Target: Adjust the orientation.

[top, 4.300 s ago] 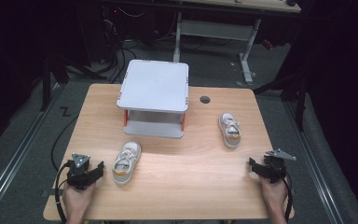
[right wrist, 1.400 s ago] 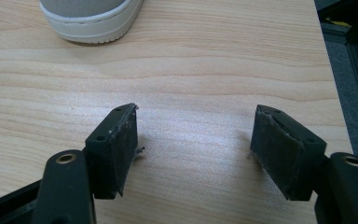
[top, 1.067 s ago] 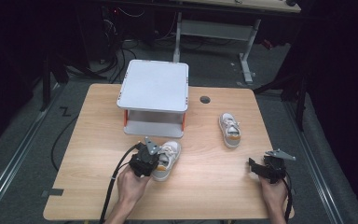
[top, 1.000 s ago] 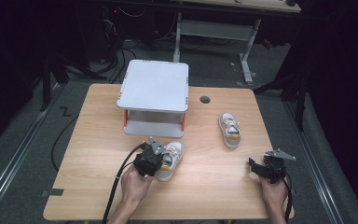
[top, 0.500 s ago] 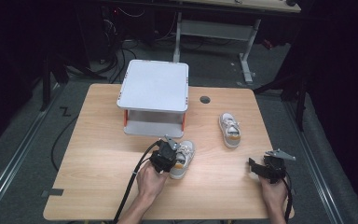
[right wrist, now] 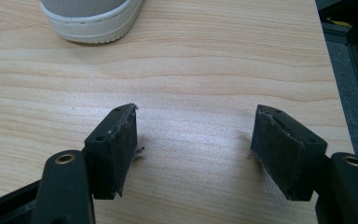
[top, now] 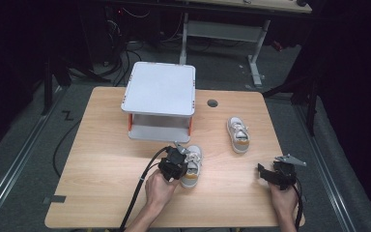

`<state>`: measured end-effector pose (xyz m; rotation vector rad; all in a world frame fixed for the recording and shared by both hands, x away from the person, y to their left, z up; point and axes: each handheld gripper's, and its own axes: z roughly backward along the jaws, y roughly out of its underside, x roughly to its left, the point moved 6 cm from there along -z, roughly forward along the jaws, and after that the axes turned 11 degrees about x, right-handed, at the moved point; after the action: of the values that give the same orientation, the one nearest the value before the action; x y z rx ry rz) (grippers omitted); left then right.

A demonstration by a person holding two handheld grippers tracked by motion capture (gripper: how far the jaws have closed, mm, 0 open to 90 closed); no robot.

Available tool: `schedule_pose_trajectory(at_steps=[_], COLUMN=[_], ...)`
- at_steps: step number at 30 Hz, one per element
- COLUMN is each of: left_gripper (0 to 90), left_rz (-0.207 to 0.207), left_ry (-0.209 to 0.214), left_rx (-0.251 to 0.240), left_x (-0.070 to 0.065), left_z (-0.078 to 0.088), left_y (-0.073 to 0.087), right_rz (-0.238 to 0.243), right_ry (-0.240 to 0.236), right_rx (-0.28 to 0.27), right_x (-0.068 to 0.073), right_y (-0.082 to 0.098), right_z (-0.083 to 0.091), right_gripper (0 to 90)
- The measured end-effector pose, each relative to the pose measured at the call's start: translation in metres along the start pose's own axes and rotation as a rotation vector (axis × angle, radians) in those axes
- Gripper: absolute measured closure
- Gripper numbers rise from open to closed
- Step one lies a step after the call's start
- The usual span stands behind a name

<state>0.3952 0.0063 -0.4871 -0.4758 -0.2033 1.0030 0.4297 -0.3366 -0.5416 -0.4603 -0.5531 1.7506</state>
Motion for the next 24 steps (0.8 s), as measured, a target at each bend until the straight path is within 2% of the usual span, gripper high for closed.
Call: schedule_pose_trajectory(at_steps=[7,15,19,24], left_gripper=[76.1,54.8,49.9,47.6], left_rz=[0.016,0.010,0.011,0.038], left_ry=[0.037,0.046,0.055,0.089], left_rx=[-0.017,-0.046,-0.082,-0.133], left_x=[0.001,0.001,0.004,0.012], left_z=[-0.001,0.002,0.007,0.014], left_y=[0.003,0.002,0.001,0.000], right_rz=[0.000,0.001,0.001,0.003], right_ry=[-0.001,-0.001,-0.002,-0.003], right_rx=[0.000,0.000,0.000,0.000], right_x=[0.000,0.000,0.000,0.000], right_y=[0.000,0.000,0.000,0.000], right_z=[0.000,0.000,0.000,0.000], right_gripper=[31.3,31.3,31.3,31.2])
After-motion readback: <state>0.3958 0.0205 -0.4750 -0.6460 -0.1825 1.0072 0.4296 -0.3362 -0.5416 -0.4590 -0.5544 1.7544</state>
